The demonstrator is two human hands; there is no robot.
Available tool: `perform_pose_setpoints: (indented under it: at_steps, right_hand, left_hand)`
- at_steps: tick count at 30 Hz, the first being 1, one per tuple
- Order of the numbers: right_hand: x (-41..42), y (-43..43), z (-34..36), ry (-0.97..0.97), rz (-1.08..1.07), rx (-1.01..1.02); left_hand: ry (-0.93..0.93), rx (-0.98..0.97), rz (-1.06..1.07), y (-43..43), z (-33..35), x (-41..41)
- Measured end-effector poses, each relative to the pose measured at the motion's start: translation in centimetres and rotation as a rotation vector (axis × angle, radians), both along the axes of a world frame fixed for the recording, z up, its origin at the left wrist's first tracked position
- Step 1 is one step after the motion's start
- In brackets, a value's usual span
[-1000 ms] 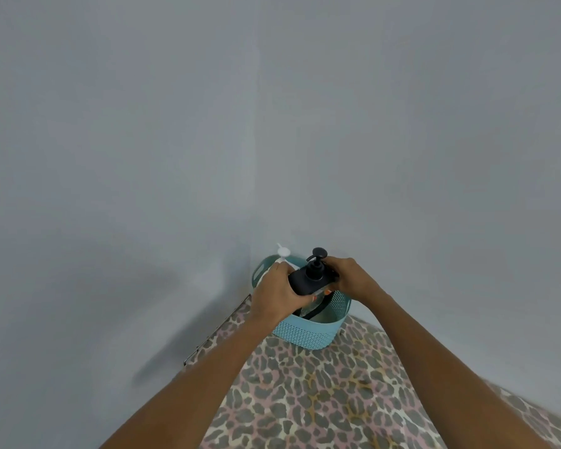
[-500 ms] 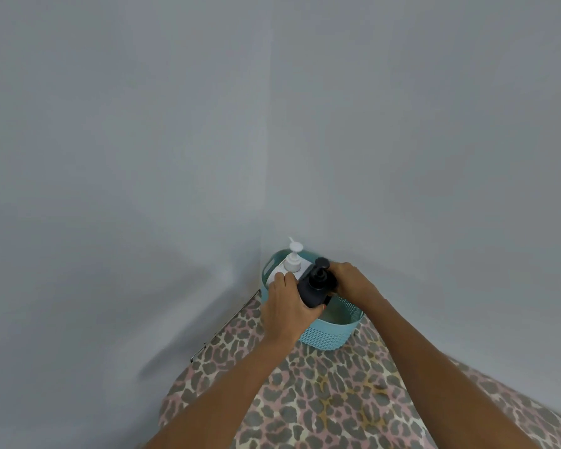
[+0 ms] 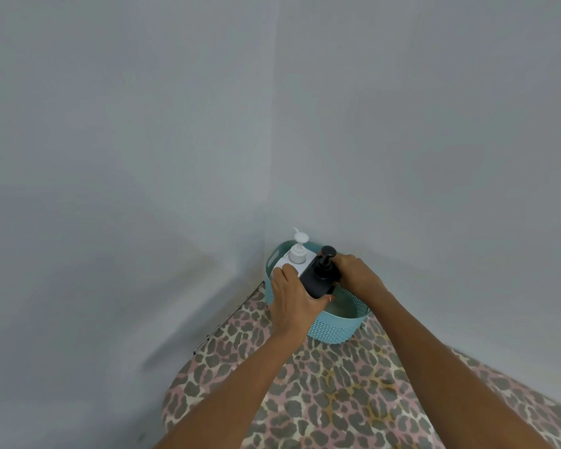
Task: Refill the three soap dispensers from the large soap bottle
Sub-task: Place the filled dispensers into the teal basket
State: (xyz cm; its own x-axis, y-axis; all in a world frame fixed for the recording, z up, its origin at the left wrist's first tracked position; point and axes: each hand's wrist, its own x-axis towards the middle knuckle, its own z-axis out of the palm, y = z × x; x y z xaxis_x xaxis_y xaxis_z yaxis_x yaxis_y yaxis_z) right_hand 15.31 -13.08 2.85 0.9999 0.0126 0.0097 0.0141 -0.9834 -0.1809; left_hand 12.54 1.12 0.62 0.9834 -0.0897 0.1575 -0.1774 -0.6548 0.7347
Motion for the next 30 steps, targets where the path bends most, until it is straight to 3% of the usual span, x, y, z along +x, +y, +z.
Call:
perform_pose_setpoints:
  at_steps: [9,19,30]
  right_hand:
    - [-1.1,1.3,-0.7,-0.064,-0.151,-0.066]
    - [-3.6,1.0,-1.2,-0.188,-0.261,0.282]
    - [-11.2,0.6,1.5,-0.248,-0.308,0.239]
  left_hand:
    - [0.020,0.045,0.005,-0.3,-0.1,-0.4]
    - [0.011,0.102,0.019,0.1,0.6,-1.2]
    - [-0.094,0.076,-0.113,-0.2,2.9,-5.5]
